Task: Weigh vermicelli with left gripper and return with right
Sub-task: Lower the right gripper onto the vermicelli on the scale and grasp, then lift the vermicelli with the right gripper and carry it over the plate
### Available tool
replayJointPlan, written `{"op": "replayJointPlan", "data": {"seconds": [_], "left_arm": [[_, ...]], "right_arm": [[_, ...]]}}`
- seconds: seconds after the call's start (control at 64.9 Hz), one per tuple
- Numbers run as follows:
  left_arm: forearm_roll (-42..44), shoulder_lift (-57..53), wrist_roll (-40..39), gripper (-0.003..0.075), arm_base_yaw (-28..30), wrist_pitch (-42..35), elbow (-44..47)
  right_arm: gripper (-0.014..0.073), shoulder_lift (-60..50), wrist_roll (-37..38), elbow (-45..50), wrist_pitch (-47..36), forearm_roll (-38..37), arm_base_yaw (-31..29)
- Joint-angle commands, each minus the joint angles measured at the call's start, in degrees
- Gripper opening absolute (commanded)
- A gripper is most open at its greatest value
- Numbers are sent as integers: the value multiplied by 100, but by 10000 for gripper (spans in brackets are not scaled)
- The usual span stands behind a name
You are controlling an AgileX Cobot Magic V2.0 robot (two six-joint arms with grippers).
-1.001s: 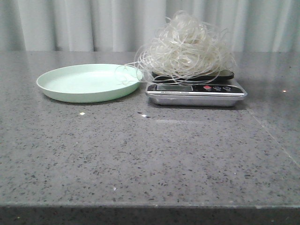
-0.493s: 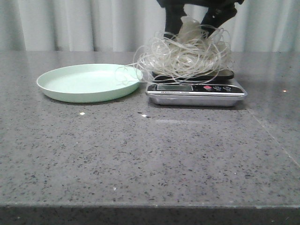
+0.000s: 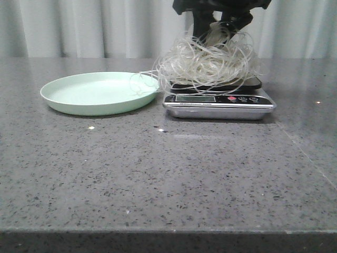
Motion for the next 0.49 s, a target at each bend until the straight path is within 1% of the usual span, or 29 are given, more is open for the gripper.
{"op": "replayJointPlan", "data": {"seconds": [0.0, 0.108, 0.231, 0.308, 0.477], "left_arm": [[-26, -63, -42, 134, 17, -455, -146], [-26, -63, -42, 134, 17, -465, -146], [-26, -63, -42, 134, 17, -478, -146], [-26, -63, -42, 134, 17, -478, -146], [-26, -63, -42, 134, 17, -478, -146]], "right_arm": [[165, -209, -64, -680, 359, 137, 62], [165, -209, -64, -1403, 518, 351, 255], [165, -197, -64, -2031, 391, 447, 613], [165, -185, -64, -2197, 261, 447, 830], [165, -8, -64, -2209, 89, 447, 1193]]}}
